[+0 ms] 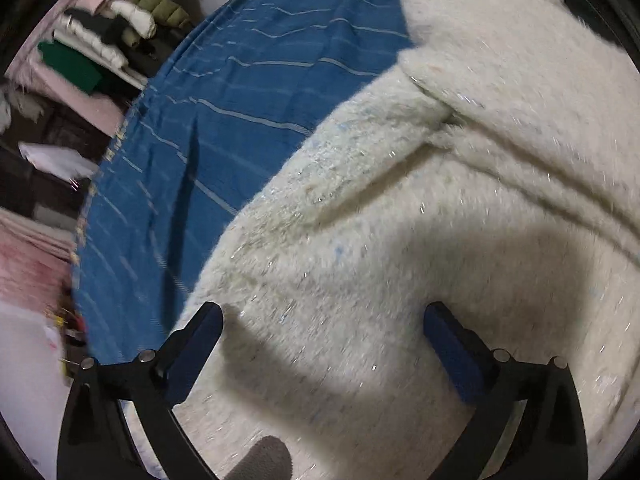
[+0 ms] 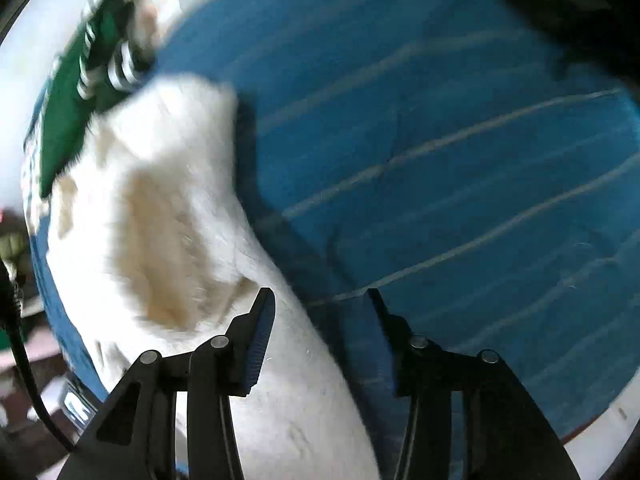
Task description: Fold large clothes
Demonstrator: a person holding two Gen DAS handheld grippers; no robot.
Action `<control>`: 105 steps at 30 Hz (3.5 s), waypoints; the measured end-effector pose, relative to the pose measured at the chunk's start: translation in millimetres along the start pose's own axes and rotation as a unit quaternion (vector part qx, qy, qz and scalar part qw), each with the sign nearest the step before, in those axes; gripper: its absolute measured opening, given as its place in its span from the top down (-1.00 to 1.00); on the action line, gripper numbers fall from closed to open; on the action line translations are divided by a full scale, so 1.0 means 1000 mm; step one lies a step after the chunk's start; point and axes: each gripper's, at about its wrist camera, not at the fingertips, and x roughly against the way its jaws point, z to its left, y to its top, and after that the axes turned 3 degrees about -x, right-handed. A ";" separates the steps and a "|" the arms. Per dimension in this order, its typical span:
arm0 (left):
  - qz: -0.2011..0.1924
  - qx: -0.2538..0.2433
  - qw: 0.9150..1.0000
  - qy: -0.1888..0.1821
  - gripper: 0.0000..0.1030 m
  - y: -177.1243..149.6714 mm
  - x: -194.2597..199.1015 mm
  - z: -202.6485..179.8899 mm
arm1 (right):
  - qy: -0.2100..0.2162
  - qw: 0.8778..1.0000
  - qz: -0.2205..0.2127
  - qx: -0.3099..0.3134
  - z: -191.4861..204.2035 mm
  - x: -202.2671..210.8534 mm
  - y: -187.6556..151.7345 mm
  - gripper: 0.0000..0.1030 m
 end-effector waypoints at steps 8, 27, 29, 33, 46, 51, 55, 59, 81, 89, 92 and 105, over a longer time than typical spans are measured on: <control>-0.006 0.021 0.999 -0.024 -1.00 0.026 0.048 0.031 | 0.161 0.974 0.052 0.152 0.122 -0.022 -0.016 0.15; -0.071 -0.077 0.995 0.003 -1.00 0.153 0.008 -0.045 | -0.023 0.994 -0.042 0.096 0.152 -0.035 0.110 -0.09; -0.075 -0.080 0.994 0.006 -1.00 0.152 0.009 -0.047 | 0.000 0.996 0.016 0.093 0.155 -0.070 0.126 -0.08; -0.076 -0.079 0.994 0.012 -1.00 0.155 0.009 -0.048 | -0.047 0.992 0.077 0.087 0.161 -0.127 0.133 -0.07; -0.059 -0.081 0.995 -0.009 -1.00 0.162 0.012 -0.042 | -0.062 0.998 -0.013 0.001 0.147 -0.107 0.152 0.56; -0.099 -0.069 0.993 -0.020 -1.00 0.172 0.051 -0.027 | -0.047 0.998 -0.014 0.044 0.164 -0.054 0.141 0.36; -0.100 -0.072 0.992 -0.008 -1.00 0.182 0.042 -0.033 | -0.024 0.996 -0.026 0.084 0.163 0.005 0.078 0.33; -0.051 -0.080 0.995 -0.006 -1.00 0.183 -0.003 -0.045 | -0.042 0.994 -0.004 0.100 0.129 0.006 0.049 -0.49; -0.060 -0.091 0.994 0.001 -1.00 0.144 0.010 -0.038 | -0.058 0.991 -0.075 0.091 0.118 0.037 0.022 0.25; -0.058 -0.087 0.995 0.007 -1.00 0.142 0.002 -0.046 | -0.072 0.985 0.048 0.150 0.136 -0.085 0.033 0.27; -0.063 -0.089 0.994 0.023 -1.00 0.140 0.005 -0.050 | -0.103 0.979 0.042 0.172 0.150 -0.096 0.036 0.26; -0.071 -0.055 0.989 0.114 -1.00 0.022 0.157 -0.080 | -0.062 0.963 -0.008 0.261 0.069 0.034 0.014 -0.70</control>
